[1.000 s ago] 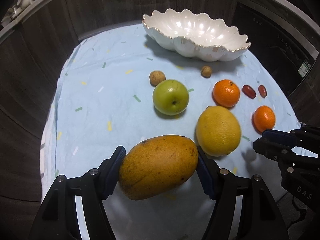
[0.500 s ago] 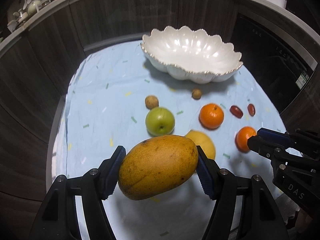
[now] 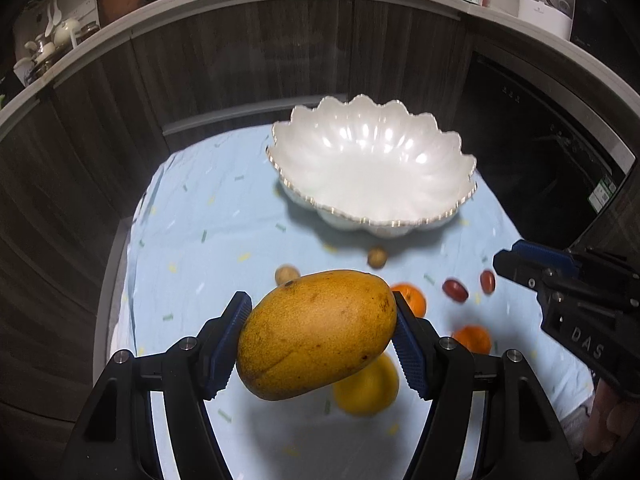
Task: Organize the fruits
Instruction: 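Carry the mango and blueberry over the white bowl with both tools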
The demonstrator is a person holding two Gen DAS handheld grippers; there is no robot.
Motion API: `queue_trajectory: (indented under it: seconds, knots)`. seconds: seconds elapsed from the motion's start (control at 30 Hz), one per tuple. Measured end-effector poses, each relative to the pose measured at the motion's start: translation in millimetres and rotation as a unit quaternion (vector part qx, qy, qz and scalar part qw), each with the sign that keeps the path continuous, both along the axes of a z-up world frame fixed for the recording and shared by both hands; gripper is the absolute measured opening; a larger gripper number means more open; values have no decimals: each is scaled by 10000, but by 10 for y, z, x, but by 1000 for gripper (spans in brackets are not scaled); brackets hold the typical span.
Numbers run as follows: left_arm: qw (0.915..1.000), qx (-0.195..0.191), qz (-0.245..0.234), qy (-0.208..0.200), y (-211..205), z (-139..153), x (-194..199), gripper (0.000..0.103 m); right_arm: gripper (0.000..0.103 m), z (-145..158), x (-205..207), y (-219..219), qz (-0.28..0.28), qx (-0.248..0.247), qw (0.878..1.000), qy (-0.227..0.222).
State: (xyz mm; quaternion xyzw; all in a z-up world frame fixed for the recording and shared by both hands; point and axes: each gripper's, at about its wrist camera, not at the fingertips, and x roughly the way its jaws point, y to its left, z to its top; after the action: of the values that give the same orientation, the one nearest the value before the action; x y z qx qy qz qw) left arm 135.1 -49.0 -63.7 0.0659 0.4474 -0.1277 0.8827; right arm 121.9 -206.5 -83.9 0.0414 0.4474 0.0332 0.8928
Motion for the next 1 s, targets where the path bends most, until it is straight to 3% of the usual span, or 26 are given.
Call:
queue_trajectory:
  seconds: [0.43,1.0]
  knots:
    - [9998,-96,57,-137,-220,147,627,67,22,204,627,-309,-247,-14,9992,-321]
    - [9999,-45,124,-51,-471,-24,1209,67,22,-25,1221,-627,-516,-17,9985,-191]
